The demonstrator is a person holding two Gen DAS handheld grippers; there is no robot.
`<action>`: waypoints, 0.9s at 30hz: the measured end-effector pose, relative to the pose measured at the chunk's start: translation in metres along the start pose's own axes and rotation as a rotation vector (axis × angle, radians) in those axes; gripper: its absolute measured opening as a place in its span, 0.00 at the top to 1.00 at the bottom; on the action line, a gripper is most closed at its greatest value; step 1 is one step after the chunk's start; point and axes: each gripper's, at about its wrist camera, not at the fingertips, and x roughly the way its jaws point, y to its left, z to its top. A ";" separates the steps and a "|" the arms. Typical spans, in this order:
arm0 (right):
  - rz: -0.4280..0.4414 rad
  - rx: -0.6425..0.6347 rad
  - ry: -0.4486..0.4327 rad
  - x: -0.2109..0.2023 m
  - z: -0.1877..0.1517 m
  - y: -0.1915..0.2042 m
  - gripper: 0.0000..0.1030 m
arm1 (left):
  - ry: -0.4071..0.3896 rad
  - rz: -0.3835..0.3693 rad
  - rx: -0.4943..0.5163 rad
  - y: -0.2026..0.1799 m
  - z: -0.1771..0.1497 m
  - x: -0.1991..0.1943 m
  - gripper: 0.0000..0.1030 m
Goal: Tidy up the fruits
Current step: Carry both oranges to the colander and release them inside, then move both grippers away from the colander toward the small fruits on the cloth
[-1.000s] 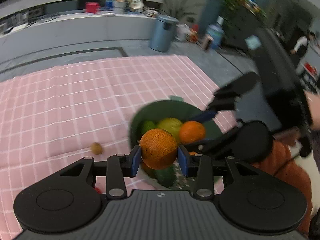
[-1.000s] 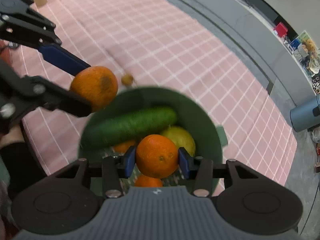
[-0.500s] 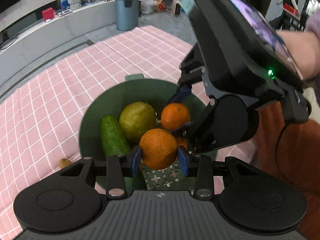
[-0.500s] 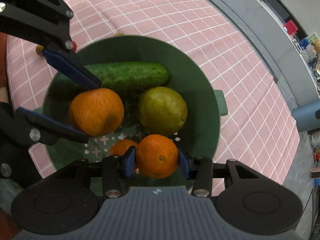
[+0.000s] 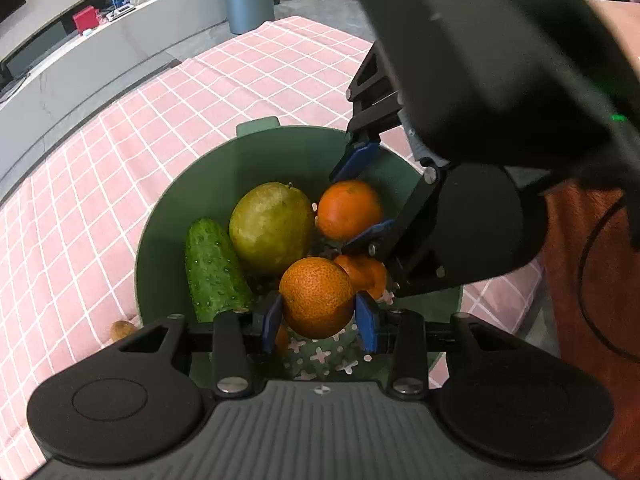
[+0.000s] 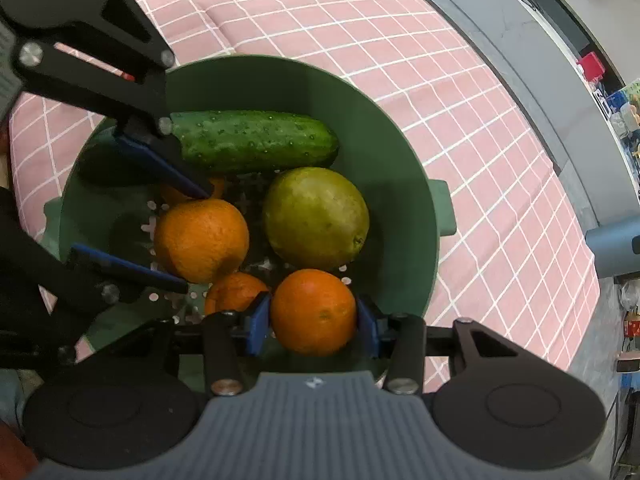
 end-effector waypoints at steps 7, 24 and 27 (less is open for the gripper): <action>-0.030 0.003 0.000 -0.004 0.003 0.000 0.50 | -0.025 -0.005 -0.034 0.005 -0.004 -0.005 0.53; -0.106 0.039 -0.060 -0.052 0.012 0.015 0.37 | -0.124 0.027 -0.099 0.024 -0.024 -0.076 0.47; -0.100 0.091 -0.103 -0.065 0.014 0.021 0.36 | -0.157 0.052 -0.135 0.027 -0.032 -0.092 0.47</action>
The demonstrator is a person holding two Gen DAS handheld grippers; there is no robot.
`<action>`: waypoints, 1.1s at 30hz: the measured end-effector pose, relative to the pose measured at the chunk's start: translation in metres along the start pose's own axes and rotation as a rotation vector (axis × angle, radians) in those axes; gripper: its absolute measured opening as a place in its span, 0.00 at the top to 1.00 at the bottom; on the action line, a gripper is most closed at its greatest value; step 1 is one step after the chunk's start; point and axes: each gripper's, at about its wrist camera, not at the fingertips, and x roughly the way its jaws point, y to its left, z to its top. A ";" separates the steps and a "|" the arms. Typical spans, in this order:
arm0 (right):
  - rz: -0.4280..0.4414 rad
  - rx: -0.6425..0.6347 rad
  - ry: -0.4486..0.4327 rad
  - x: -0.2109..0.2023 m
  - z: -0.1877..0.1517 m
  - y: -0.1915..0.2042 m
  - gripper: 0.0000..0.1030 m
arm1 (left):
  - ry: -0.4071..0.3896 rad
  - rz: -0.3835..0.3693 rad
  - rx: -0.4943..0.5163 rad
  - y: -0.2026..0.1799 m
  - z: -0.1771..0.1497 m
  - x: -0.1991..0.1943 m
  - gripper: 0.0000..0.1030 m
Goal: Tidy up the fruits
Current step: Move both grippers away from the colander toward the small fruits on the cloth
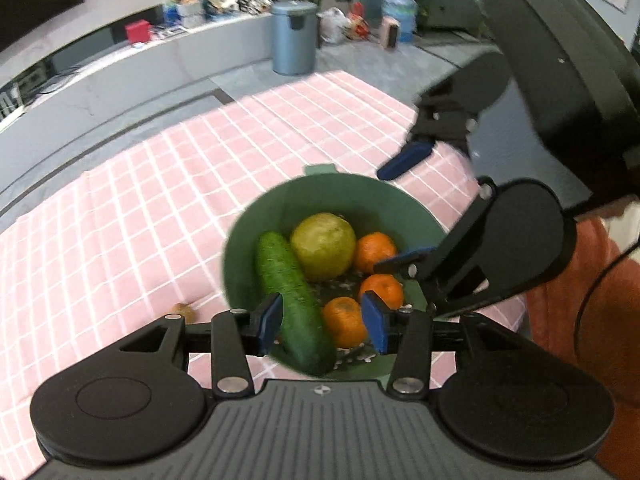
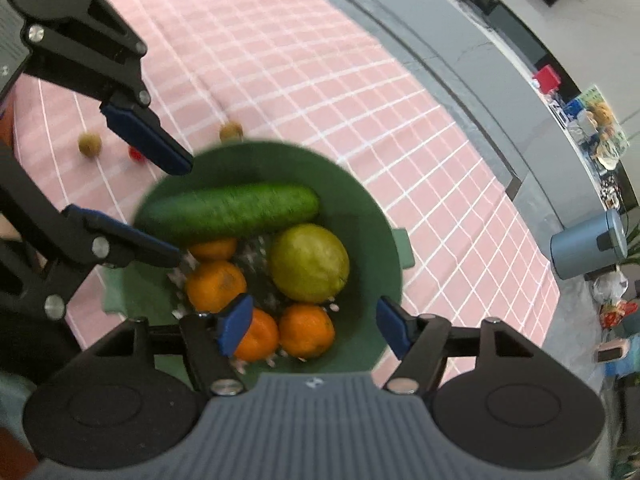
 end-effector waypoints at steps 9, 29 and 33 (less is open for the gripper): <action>-0.022 0.144 -0.142 -0.026 0.009 0.037 0.32 | -0.054 0.085 -0.060 0.017 -0.027 -0.033 0.47; -0.075 0.467 -0.457 -0.041 0.021 0.147 0.42 | -0.119 0.189 -0.291 0.094 -0.101 -0.078 0.47; -0.057 0.484 -0.457 -0.023 0.027 0.175 0.52 | -0.115 0.188 -0.329 0.109 -0.114 -0.078 0.47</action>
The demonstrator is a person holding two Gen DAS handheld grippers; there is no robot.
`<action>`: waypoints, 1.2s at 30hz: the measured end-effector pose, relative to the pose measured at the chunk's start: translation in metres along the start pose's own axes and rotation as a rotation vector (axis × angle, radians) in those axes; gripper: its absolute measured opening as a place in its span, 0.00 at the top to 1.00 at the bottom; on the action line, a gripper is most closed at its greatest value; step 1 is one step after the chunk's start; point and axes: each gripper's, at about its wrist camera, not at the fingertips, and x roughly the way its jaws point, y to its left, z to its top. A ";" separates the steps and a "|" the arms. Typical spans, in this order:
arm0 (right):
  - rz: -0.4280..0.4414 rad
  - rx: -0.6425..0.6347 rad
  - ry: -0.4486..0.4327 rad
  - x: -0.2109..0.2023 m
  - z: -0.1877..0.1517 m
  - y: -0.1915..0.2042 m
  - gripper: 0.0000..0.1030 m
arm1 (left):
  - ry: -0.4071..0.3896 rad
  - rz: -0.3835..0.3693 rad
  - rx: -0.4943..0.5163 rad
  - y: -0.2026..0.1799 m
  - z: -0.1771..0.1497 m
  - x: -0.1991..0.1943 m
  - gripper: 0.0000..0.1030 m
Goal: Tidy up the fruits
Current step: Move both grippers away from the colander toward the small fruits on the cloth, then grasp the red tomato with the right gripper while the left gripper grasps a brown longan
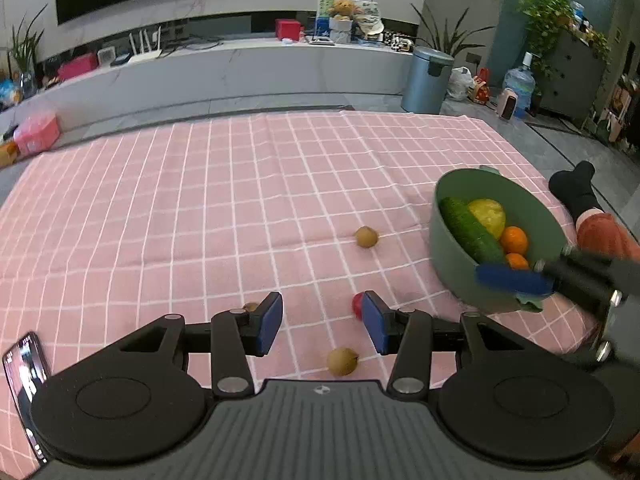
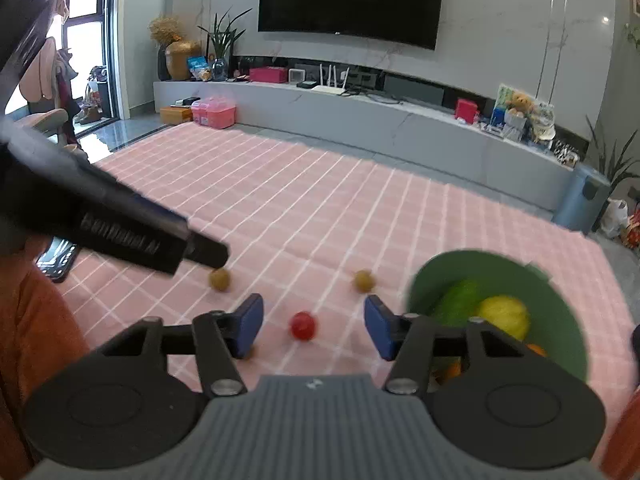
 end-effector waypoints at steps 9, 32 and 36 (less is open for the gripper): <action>-0.030 -0.007 0.074 0.036 -0.019 0.016 0.60 | 0.068 0.001 -0.028 0.016 -0.015 0.030 0.47; -0.048 0.047 0.096 0.110 -0.021 0.009 0.70 | 0.017 0.108 -0.112 0.043 -0.039 0.079 0.57; -0.036 0.070 0.105 0.116 -0.022 0.005 0.75 | 0.015 0.102 -0.112 0.040 -0.040 0.080 0.68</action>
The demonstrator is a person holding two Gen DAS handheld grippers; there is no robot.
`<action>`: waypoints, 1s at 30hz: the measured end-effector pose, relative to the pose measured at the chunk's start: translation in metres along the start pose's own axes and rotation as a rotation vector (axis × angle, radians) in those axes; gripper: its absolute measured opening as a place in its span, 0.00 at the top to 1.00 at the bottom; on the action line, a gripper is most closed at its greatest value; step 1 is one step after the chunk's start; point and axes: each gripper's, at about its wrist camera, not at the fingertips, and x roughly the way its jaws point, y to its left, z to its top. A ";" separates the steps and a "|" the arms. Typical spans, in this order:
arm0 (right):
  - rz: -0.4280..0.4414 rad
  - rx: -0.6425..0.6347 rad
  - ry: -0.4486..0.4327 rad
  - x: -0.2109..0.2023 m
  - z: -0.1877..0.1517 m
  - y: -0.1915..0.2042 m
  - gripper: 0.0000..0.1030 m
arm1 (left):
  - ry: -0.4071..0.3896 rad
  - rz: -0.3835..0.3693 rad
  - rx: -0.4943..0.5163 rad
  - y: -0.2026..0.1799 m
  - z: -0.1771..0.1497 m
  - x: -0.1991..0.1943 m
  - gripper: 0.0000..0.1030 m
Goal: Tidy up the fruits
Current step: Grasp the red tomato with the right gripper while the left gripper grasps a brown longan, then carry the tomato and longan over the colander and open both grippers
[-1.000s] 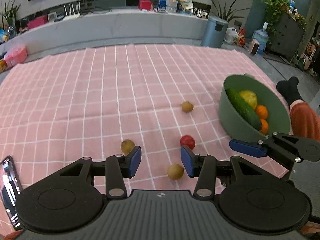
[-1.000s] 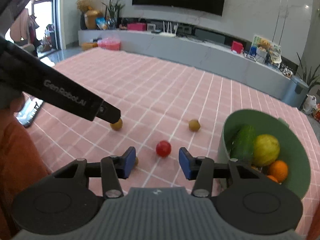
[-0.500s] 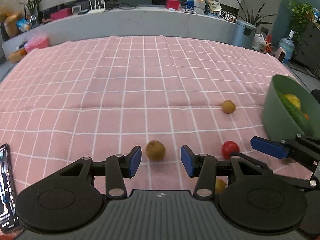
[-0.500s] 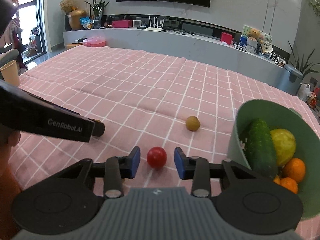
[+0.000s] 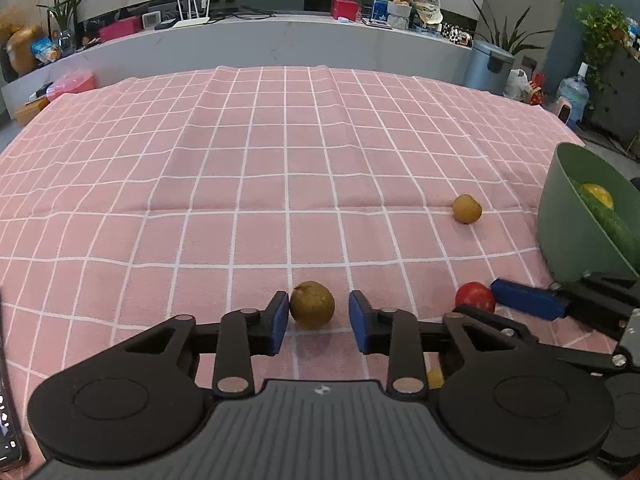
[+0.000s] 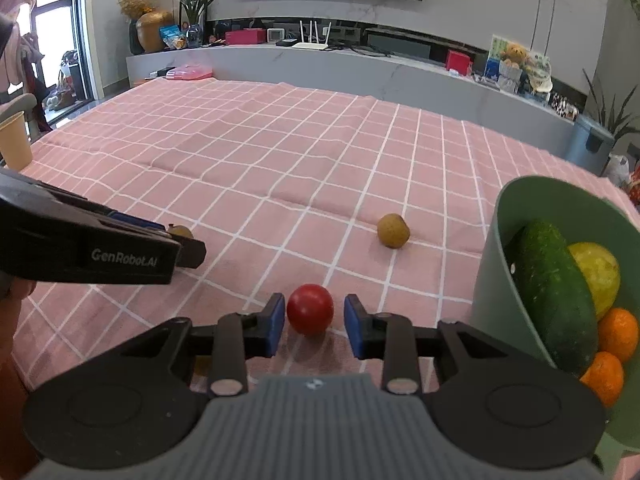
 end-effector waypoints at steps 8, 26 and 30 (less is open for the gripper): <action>0.009 -0.009 -0.007 -0.002 0.000 0.000 0.79 | 0.001 -0.003 -0.007 0.001 0.001 0.001 0.73; 0.032 -0.136 -0.175 -0.098 0.016 -0.002 0.79 | -0.082 -0.173 0.011 -0.042 0.027 -0.064 0.74; 0.022 -0.102 -0.161 -0.118 0.016 -0.027 0.79 | -0.086 -0.229 0.040 -0.063 0.032 -0.074 0.73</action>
